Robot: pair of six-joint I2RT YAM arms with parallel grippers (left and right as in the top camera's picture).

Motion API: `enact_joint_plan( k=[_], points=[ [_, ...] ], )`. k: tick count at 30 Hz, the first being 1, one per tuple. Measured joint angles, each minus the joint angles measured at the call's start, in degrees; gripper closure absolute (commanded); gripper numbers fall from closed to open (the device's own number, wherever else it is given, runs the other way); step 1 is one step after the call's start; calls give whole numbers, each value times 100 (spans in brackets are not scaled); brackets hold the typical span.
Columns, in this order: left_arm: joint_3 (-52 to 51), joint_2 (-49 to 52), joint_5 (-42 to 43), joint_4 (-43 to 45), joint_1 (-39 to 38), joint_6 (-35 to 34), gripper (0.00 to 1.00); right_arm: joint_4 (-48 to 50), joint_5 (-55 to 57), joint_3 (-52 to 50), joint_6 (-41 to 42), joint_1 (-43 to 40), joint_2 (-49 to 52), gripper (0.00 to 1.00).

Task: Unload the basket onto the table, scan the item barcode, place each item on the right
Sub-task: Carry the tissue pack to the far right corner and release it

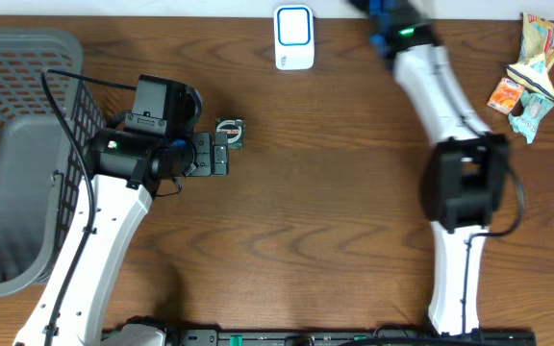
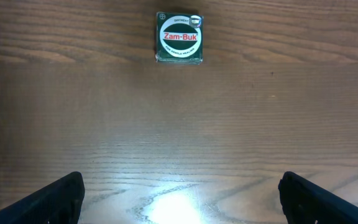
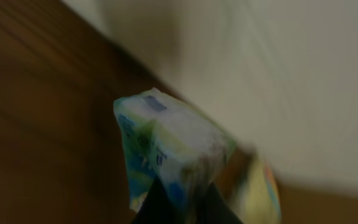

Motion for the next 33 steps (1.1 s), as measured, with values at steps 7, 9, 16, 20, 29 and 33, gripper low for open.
enact_joint_plan(
  k=[7,9,16,20,29,33],
  points=[
    [0,0,0,-2,0,0,2,-1172,236,9,1390,-1228,-52,98],
    [0,0,0,0,0,0,2,-1419,157,9,1775,-1499,-52,76],
    [0,0,0,0,0,0,2,-1786,-332,-11,2494,-1930,-52,1],
    [0,0,0,0,0,0,3,-1888,-789,-61,2605,-2059,-52,1],
    [0,0,0,0,0,0,2,-1961,-3814,-79,2693,-1934,-52,1],
    [0,0,0,0,0,0,2,-1851,-4487,-79,2699,-1733,-52,1]
  ],
)
